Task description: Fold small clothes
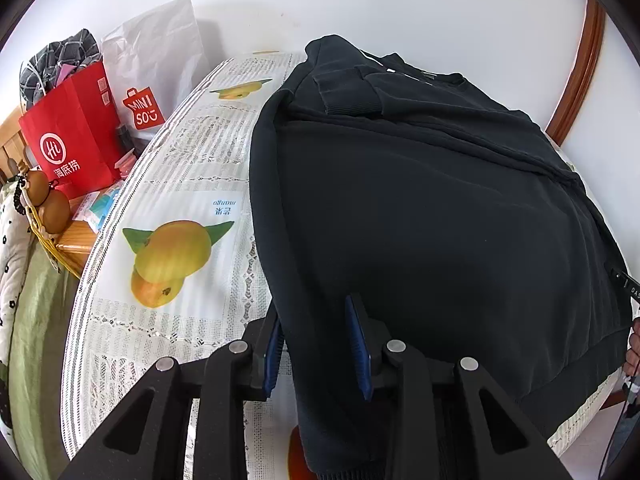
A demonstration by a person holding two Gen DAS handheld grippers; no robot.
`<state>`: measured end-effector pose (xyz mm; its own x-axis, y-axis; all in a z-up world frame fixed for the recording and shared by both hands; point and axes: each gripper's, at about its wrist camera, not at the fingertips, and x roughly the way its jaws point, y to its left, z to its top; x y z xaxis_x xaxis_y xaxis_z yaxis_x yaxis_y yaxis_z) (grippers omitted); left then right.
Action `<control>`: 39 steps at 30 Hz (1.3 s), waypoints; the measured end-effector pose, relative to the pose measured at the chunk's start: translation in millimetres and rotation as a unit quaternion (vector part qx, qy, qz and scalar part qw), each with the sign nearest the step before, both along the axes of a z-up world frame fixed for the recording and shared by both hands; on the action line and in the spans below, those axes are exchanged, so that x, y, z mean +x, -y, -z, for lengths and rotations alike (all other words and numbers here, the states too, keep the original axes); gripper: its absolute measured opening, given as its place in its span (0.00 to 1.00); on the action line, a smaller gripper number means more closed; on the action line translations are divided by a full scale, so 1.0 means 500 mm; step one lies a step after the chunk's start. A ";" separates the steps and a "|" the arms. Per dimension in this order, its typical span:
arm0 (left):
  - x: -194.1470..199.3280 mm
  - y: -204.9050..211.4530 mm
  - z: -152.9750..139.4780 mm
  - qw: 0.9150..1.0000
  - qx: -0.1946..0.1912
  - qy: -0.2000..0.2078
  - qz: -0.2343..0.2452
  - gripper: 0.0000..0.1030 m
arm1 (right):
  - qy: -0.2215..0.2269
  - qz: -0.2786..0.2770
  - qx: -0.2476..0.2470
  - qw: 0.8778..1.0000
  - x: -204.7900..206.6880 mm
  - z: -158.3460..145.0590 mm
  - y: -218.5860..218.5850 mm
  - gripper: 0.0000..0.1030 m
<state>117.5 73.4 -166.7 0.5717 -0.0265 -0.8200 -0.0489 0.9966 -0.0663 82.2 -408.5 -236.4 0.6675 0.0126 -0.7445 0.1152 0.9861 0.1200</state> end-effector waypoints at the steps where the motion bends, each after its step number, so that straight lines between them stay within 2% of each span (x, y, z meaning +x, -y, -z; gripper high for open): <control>1: 0.001 0.000 0.000 1.000 -0.001 -0.001 -0.001 0.28 | 0.000 0.000 -0.002 1.000 -0.001 0.000 -0.001 0.32; 6: 0.002 0.000 -0.001 1.000 -0.003 0.001 -0.001 0.30 | 0.004 0.002 -0.004 1.000 -0.003 0.001 -0.004 0.32; 11: 0.005 0.013 -0.002 1.000 -0.001 -0.001 0.004 0.41 | 0.005 0.000 -0.005 1.000 -0.004 0.001 -0.006 0.32; 28: 0.005 0.016 0.000 1.000 0.005 -0.001 0.008 0.42 | 0.006 0.003 -0.002 1.000 -0.006 0.000 -0.007 0.32; 33: 0.001 0.014 -0.003 1.000 -0.007 -0.004 0.008 0.40 | 0.003 0.005 -0.005 1.000 -0.006 -0.001 -0.007 0.32; 39: -0.003 0.005 -0.005 1.000 -0.023 -0.008 0.010 0.26 | -0.016 0.024 0.007 1.000 0.004 -0.007 -0.011 0.34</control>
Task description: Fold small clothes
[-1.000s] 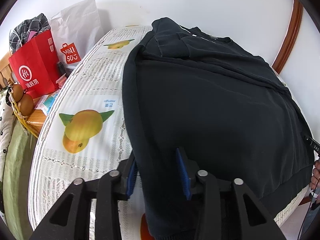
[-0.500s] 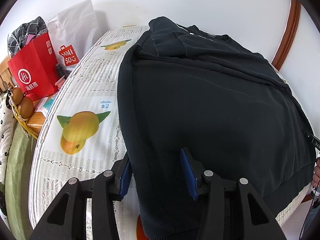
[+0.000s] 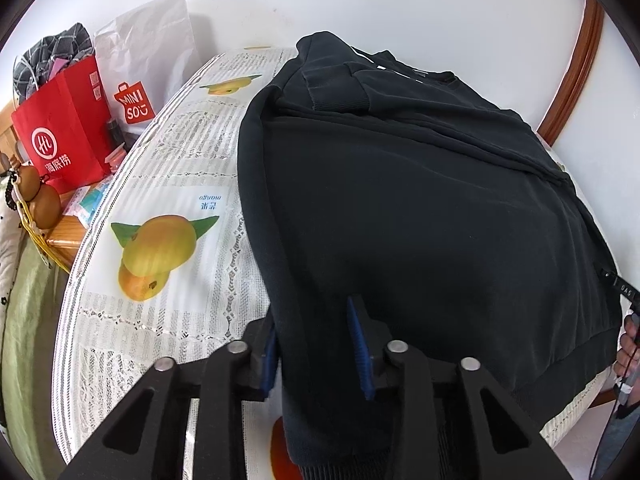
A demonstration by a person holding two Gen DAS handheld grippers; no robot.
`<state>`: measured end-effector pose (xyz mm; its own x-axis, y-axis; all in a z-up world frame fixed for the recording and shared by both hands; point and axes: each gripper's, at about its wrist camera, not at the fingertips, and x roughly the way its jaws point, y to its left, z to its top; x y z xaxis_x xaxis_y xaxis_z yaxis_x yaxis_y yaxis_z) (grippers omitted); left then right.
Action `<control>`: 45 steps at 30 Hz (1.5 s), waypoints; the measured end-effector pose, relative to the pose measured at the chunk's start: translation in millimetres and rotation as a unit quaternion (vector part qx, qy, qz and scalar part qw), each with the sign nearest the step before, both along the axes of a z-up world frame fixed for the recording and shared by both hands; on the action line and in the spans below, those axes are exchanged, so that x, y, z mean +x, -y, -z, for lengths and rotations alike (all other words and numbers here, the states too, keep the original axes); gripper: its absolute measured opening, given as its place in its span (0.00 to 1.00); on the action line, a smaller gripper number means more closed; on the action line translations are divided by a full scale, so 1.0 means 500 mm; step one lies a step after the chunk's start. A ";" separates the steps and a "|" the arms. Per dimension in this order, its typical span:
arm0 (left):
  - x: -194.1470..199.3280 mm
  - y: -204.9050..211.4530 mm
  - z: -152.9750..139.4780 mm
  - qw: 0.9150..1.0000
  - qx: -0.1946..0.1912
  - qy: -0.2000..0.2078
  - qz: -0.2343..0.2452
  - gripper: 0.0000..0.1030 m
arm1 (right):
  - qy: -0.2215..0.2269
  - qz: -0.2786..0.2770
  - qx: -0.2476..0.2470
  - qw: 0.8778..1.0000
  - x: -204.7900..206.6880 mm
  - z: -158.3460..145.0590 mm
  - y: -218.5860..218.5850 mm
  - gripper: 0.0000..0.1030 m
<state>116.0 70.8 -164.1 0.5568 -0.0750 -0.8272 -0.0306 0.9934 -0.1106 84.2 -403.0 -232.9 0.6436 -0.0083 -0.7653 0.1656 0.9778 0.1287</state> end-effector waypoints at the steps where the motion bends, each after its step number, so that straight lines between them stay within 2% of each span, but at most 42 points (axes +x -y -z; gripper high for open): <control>1: -0.001 -0.002 0.000 1.000 -0.003 -0.001 0.000 0.25 | 0.000 -0.001 -0.002 1.000 0.000 0.000 -0.003 0.33; 6: 0.000 -0.007 0.000 1.000 -0.013 -0.005 0.002 0.24 | 0.005 -0.013 -0.016 1.000 -0.007 0.001 -0.016 0.27; 15: -0.003 -0.014 -0.001 0.999 -0.033 -0.007 0.009 0.24 | 0.011 -0.012 -0.009 1.000 -0.013 0.004 -0.011 0.28; 40: -0.014 -0.019 -0.004 0.999 -0.044 -0.005 0.018 0.24 | 0.016 -0.014 -0.027 0.999 -0.024 0.006 -0.026 0.29; 42: -0.015 -0.018 -0.003 0.999 -0.037 -0.003 0.014 0.22 | 0.015 -0.011 -0.023 1.000 -0.024 0.005 -0.026 0.25; 44: -0.018 -0.018 -0.003 1.000 -0.027 -0.002 0.009 0.11 | 0.018 -0.015 -0.026 0.999 -0.027 0.004 -0.031 0.18; 45: -0.019 -0.020 -0.003 1.000 -0.029 -0.003 0.008 0.10 | 0.020 -0.017 -0.034 0.999 -0.029 0.003 -0.035 0.14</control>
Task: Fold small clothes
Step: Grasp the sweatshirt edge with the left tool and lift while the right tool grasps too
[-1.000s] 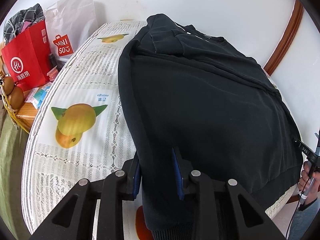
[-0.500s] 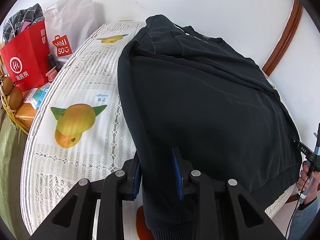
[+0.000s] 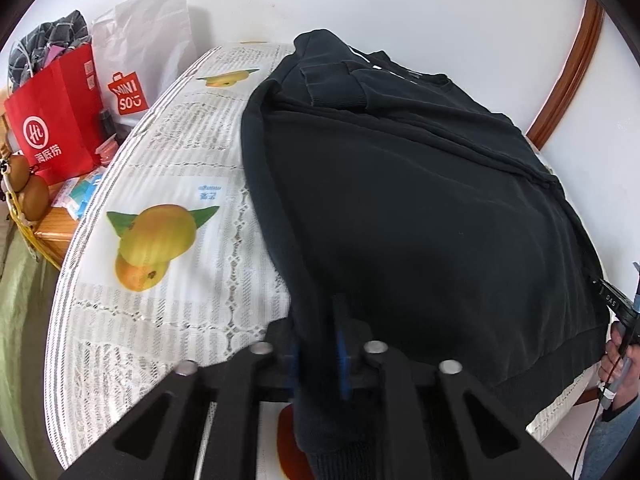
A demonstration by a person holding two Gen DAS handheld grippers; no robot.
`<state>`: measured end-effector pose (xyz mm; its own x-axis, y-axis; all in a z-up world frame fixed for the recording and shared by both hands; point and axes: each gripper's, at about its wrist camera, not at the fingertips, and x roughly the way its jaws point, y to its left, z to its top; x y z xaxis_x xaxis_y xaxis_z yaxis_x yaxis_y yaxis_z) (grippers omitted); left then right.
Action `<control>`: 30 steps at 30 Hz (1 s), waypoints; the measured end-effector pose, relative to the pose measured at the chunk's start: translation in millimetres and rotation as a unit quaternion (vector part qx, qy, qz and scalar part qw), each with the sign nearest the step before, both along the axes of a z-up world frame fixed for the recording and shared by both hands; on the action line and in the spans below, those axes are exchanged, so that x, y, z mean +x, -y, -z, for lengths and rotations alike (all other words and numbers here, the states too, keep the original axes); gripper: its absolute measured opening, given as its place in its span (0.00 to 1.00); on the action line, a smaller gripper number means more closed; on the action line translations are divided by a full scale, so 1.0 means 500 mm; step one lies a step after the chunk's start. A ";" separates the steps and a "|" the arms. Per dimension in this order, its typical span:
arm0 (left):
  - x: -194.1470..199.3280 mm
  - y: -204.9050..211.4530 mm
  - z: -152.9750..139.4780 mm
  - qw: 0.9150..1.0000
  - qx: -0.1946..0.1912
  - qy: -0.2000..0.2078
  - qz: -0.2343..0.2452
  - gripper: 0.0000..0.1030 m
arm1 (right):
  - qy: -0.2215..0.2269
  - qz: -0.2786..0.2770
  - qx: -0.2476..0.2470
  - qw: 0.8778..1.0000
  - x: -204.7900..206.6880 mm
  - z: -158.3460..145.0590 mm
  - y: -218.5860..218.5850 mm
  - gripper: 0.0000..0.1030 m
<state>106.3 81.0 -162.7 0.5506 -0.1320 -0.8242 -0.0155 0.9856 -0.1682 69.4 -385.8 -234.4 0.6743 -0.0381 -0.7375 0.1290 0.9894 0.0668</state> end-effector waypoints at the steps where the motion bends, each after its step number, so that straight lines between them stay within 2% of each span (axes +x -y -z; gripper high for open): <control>1: -0.003 -0.003 -0.001 1.000 -0.004 0.000 -0.001 0.09 | 0.002 0.001 -0.009 1.000 -0.003 0.000 -0.004 0.12; 4: -0.013 -0.005 -0.012 1.000 0.001 0.009 0.000 0.07 | 0.007 0.002 -0.018 1.000 -0.012 -0.002 -0.004 0.08; 9: -0.033 -0.009 -0.044 1.000 0.003 0.029 0.006 0.07 | 0.019 0.010 -0.002 1.000 -0.033 -0.014 0.019 0.06; 18: -0.048 -0.031 -0.101 0.998 -0.051 0.047 0.014 0.07 | 0.069 0.010 0.088 0.994 -0.077 -0.060 0.085 0.06; 22: -0.036 -0.030 -0.128 0.997 -0.057 0.056 0.019 0.07 | 0.084 0.004 0.114 0.990 -0.065 -0.088 0.098 0.06; 30: 0.028 -0.016 -0.203 0.993 -0.056 0.102 0.025 0.07 | 0.124 -0.008 0.109 0.986 -0.015 -0.159 0.088 0.05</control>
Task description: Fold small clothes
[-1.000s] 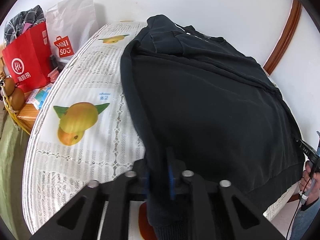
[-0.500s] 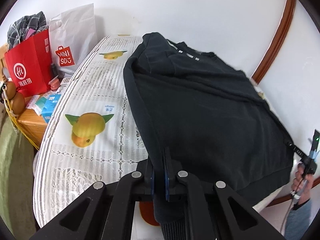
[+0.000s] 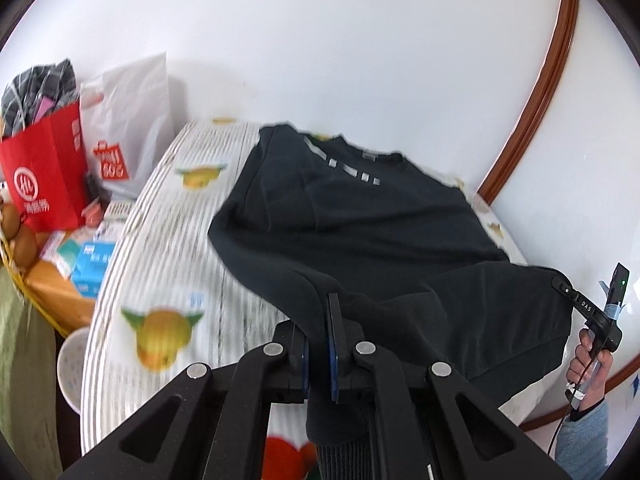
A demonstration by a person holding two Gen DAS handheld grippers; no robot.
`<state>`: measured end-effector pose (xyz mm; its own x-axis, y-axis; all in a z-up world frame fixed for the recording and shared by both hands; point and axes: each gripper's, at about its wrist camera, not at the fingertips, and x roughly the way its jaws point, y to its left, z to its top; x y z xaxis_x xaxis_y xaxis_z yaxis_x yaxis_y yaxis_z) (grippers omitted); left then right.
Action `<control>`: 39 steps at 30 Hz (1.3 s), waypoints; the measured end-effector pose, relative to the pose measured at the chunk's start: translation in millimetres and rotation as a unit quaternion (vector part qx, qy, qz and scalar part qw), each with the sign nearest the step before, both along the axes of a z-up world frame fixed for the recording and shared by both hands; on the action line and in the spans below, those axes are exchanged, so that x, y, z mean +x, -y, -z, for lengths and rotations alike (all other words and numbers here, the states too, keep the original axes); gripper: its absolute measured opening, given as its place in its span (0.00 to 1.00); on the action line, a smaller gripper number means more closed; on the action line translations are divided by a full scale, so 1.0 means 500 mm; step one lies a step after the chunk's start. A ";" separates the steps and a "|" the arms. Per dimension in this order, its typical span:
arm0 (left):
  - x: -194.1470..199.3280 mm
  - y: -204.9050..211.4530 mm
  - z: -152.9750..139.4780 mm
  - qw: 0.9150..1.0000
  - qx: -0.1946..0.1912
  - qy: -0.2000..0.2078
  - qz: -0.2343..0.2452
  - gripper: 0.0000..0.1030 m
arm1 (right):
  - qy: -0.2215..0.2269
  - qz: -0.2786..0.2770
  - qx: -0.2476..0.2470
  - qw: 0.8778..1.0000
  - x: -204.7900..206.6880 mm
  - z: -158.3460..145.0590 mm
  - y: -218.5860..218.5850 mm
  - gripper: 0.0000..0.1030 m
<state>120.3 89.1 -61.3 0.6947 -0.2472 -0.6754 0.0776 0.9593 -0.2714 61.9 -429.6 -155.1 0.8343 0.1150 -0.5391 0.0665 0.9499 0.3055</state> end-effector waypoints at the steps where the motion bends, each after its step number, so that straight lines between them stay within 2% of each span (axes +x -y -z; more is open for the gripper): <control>1: 0.012 0.000 -0.007 1.000 -0.001 0.003 -0.001 0.07 | 0.004 0.001 0.003 1.000 0.010 -0.008 0.001 0.05; 11: 0.165 -0.002 -0.051 1.000 -0.014 0.016 -0.009 0.07 | 0.028 -0.006 0.046 0.999 0.158 -0.070 0.012 0.06; 18: 0.266 0.006 -0.032 1.000 0.014 0.016 -0.019 0.07 | 0.026 -0.013 0.077 0.997 0.280 -0.075 0.019 0.06; 22: 0.322 0.007 -0.003 0.998 0.045 0.006 -0.034 0.07 | 0.013 -0.011 0.067 0.998 0.347 -0.059 0.014 0.06; 27: 0.372 -0.004 0.046 0.997 0.060 -0.014 -0.048 0.07 | -0.014 -0.005 0.050 0.999 0.425 -0.021 0.011 0.06; 33: 0.404 -0.027 0.110 0.996 0.051 -0.048 -0.058 0.07 | -0.051 0.002 0.042 0.998 0.491 0.041 0.018 0.06; 39: 0.412 -0.025 0.136 0.995 0.048 -0.067 -0.057 0.10 | -0.085 0.009 0.010 0.996 0.528 0.094 0.009 0.06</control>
<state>326.5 101.4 -129.5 0.6169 -0.1019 -0.7804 -0.0649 0.9816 -0.1794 325.8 -434.2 -201.9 0.7334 0.1132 -0.6703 0.1352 0.9420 0.3071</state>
